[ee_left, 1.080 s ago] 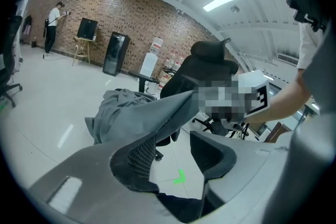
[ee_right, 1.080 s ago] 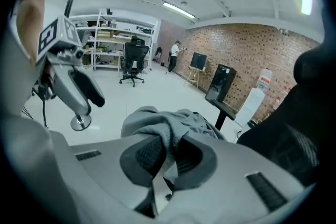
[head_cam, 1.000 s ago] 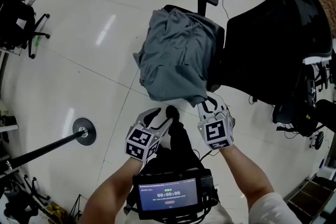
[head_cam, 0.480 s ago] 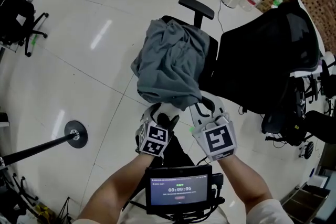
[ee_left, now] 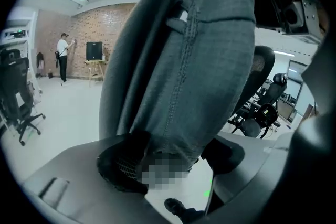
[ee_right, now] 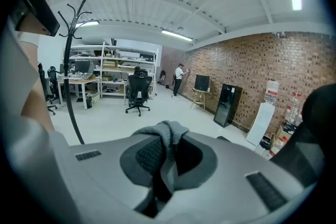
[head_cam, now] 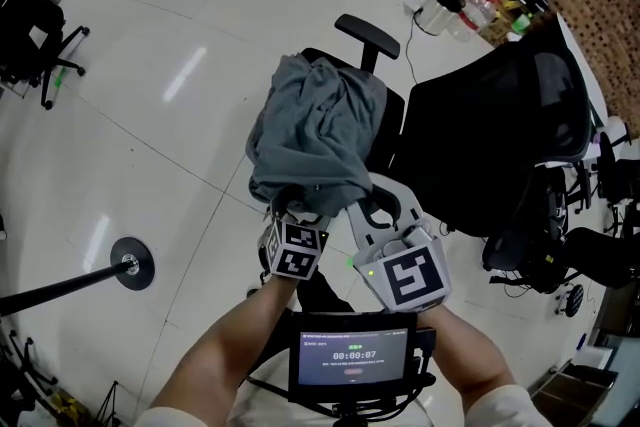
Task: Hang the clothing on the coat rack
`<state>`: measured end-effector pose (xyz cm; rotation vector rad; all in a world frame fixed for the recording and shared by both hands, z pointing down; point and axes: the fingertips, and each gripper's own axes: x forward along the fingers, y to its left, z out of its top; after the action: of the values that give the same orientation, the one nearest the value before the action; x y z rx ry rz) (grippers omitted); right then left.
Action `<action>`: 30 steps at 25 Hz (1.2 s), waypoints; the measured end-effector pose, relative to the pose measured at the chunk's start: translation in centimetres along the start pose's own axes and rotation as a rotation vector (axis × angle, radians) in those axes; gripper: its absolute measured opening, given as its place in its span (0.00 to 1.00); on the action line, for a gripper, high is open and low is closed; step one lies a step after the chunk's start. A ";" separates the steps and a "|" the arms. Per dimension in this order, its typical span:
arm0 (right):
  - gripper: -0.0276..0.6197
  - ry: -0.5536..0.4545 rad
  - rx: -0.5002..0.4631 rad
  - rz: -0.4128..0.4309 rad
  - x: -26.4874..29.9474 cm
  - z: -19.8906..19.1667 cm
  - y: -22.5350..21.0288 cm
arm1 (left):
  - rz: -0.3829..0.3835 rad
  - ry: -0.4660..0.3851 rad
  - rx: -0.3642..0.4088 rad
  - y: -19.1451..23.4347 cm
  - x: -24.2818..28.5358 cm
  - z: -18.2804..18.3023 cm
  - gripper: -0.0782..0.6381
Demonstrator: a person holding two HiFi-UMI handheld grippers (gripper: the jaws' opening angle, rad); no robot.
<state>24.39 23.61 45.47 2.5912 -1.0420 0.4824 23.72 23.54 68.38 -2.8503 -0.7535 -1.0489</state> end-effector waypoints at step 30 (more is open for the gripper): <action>0.06 -0.162 -0.051 -0.007 1.0 6.6 -11.0 | 0.262 -0.439 0.014 15.1 -14.4 20.0 0.12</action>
<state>34.13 27.98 38.25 2.6223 -1.0810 0.2433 33.06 7.36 46.31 -3.0888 -0.3712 -0.3885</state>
